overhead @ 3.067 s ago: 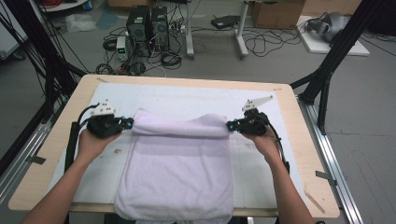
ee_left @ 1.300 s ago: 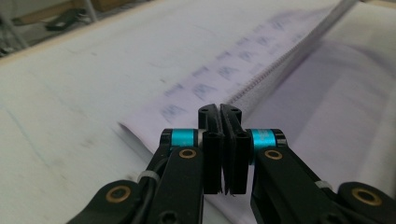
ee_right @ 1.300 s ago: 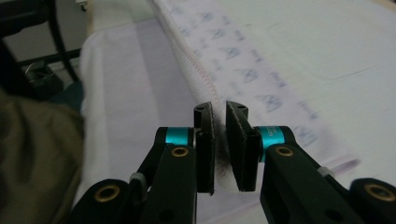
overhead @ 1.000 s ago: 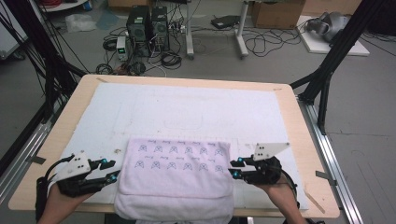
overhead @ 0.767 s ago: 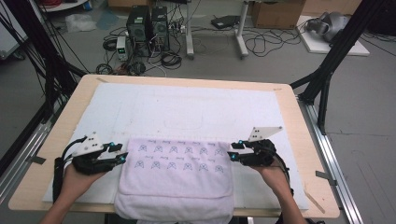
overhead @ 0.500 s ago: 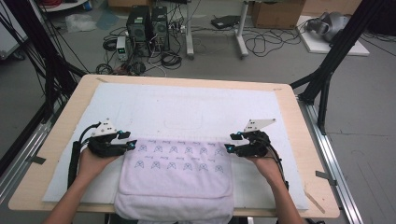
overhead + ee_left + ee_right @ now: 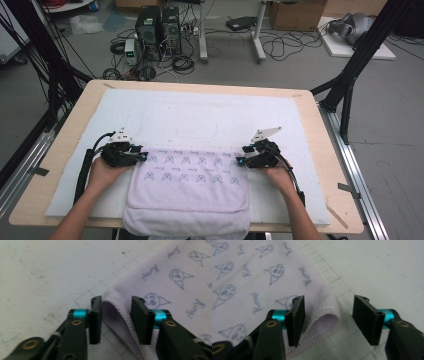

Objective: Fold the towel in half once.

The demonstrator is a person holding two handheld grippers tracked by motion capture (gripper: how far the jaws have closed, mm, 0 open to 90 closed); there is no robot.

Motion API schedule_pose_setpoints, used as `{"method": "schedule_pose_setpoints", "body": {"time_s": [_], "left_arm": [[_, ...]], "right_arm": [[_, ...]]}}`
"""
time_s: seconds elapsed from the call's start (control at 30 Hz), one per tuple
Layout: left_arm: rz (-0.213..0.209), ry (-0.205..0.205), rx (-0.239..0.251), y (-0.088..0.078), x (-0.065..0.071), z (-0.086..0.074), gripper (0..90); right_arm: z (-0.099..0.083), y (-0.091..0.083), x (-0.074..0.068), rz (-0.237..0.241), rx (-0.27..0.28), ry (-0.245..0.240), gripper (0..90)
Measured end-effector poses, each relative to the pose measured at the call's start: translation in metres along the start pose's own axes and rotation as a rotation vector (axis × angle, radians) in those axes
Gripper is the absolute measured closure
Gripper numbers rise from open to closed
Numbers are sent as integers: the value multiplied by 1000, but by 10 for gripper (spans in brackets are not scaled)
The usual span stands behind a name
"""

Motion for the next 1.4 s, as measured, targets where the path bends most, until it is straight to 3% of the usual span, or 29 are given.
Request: {"method": "schedule_pose_setpoints", "body": {"time_s": [0.03, 0.07, 0.1, 0.13, 0.2, 0.33, 0.43, 0.53, 0.7, 0.87, 1.0, 1.07, 1.13, 1.2, 1.23, 1.27, 1.33, 1.4], "left_arm": [[3, 9, -3, 0, 2, 0, 742], [17, 26, -7, -1, 3, 1, 771], [28, 32, -9, -1, 5, 1, 800], [33, 38, -10, -2, 5, 2, 816], [44, 31, -4, -2, 4, 3, 832], [56, 12, 20, -6, -1, 9, 840], [69, 7, 43, -9, -5, 20, 844], [98, -11, 68, -11, -14, 33, 845], [141, -28, 86, -14, -32, 62, 848], [224, -21, 114, -32, -58, 113, 849], [277, -44, 175, -56, -76, 154, 849], [269, -47, 185, -59, -80, 163, 845], [270, -50, 153, -52, -82, 161, 772], [256, -57, 124, -41, -84, 151, 671], [254, -60, 120, -39, -85, 146, 650], [246, -66, 114, -36, -86, 139, 634], [227, -73, 91, -31, -86, 125, 615], [198, -73, 100, -29, -82, 114, 599]], "right_arm": [[0, 0, -2, 34, 1, -2, 577], [1, 1, -3, 34, 1, -6, 627], [1, 0, -5, 52, -8, -28, 821], [3, 0, -9, 104, -4, -44, 823], [5, 1, -9, 110, -29, -36, 837], [9, -3, 0, 104, -8, -23, 850], [14, -7, 11, 87, 7, 10, 857], [22, -11, 21, 55, 15, 6, 860], [42, -23, 50, -1, 14, 40, 863], [77, -49, 79, -99, 39, 51, 864], [109, -75, 100, -142, 81, 64, 864], [120, -85, 106, -152, 106, 69, 863], [122, -85, 110, -147, 126, 84, 812], [116, -74, 112, -131, 108, 106, 636], [109, -67, 113, -113, 80, 123, 604], [106, -62, 112, -96, 72, 128, 586], [95, -55, 108, -119, 58, 113, 570], [87, -49, 101, -96, 47, 114, 542]]}}
Point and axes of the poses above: each handheld gripper's, and its own axes: y roughly forward along the jaws, z roughly out of its top, x roughly to its right, the point moved 7 cm from there along y, roughly forward along the jaws, and after that the axes turned 15 degrees about -x, right-handed, at the moved point
